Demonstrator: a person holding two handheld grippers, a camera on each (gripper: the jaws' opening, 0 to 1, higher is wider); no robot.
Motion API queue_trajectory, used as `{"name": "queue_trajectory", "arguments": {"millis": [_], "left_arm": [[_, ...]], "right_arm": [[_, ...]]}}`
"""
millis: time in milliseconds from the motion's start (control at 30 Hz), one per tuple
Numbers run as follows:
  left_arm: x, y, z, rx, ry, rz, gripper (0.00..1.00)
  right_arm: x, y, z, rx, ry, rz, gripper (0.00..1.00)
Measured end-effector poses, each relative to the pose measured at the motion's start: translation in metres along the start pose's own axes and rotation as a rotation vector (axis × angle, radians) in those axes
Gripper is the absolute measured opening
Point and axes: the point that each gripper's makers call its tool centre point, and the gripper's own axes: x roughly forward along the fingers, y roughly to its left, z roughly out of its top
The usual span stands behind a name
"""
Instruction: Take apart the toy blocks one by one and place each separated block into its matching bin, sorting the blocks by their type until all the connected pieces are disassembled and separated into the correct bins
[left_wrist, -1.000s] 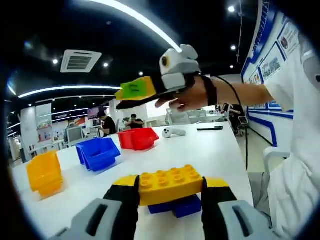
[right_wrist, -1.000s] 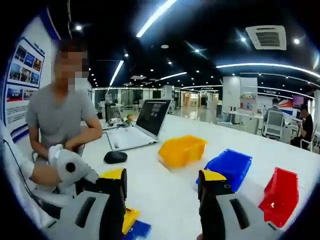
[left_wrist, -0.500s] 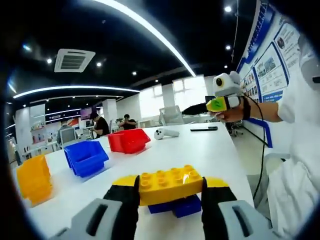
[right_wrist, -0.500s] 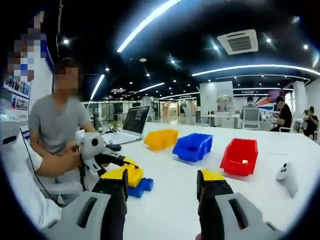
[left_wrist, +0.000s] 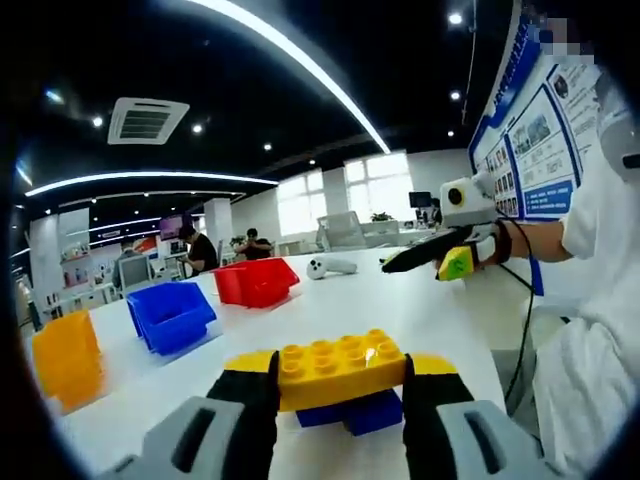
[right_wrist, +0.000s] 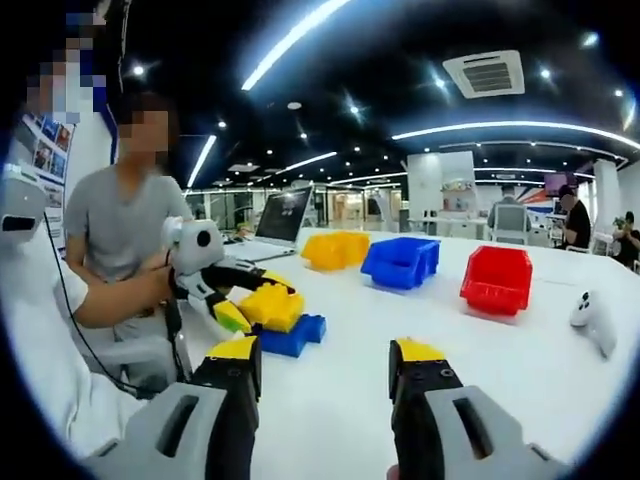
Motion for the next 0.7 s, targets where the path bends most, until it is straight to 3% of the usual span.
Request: {"name": "queue_trajectory", "arguments": {"millis": [233, 433, 700], "left_arm": [[0.0, 0.004, -0.001, -0.003, -0.001, -0.011, 0.49], [0.002, -0.011, 0.001, 0.007, -0.031, -0.075, 0.49], [0.001, -0.016, 0.003, 0.009, -0.045, -0.111, 0.49]], "right_arm": [[0.029, 0.012, -0.002, -0.042, 0.035, 0.047, 0.47], [0.06, 0.02, -0.009, -0.067, 0.066, 0.091, 0.43], [0.066, 0.031, -0.024, -0.066, 0.106, 0.147, 0.39]]}}
